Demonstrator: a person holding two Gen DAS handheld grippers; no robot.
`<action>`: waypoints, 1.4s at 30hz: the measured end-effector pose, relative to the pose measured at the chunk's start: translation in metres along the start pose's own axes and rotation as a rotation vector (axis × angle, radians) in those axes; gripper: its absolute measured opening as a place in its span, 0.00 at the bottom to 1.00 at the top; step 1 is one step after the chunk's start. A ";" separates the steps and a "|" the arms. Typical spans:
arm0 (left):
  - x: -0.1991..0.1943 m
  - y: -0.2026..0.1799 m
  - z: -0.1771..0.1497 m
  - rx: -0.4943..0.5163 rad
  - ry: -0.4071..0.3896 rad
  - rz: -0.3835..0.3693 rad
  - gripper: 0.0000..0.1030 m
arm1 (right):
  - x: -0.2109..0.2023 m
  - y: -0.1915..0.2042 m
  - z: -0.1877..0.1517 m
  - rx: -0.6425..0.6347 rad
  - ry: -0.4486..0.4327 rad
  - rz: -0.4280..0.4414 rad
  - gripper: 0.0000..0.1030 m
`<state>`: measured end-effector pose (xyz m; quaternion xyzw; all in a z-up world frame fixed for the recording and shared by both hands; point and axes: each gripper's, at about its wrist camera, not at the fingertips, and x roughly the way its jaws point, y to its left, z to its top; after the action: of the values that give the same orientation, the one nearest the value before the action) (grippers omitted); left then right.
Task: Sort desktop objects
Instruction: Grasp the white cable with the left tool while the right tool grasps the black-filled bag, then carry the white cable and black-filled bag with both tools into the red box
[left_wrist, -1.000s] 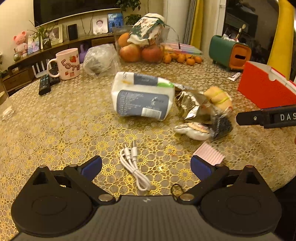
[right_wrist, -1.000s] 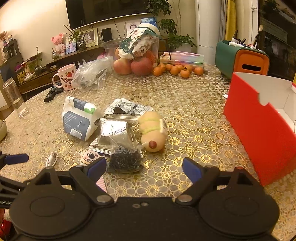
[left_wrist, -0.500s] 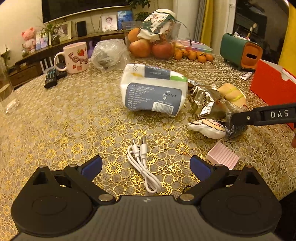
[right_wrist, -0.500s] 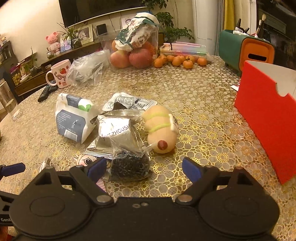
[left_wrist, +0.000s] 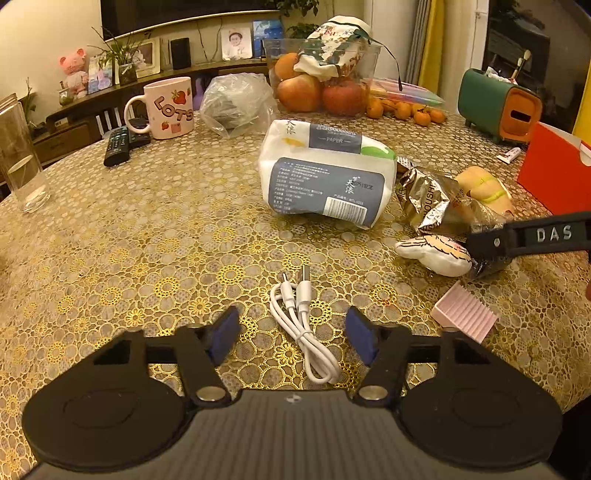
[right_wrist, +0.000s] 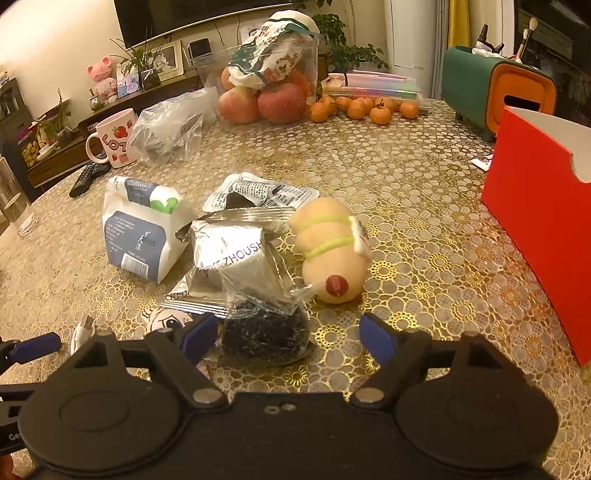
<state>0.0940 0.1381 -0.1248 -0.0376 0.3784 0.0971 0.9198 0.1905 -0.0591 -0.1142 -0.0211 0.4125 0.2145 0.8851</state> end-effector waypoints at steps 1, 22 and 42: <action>0.000 0.000 0.000 -0.001 -0.001 0.001 0.47 | 0.001 0.000 -0.001 -0.003 0.006 0.003 0.74; -0.003 0.000 0.005 -0.033 0.004 -0.015 0.16 | -0.013 -0.005 -0.003 -0.019 -0.011 0.008 0.38; -0.023 -0.031 0.019 -0.004 -0.010 -0.060 0.16 | -0.052 -0.032 -0.010 0.025 -0.021 0.024 0.37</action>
<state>0.0972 0.1072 -0.0949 -0.0503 0.3725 0.0704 0.9240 0.1671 -0.1094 -0.0867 -0.0030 0.4062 0.2204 0.8868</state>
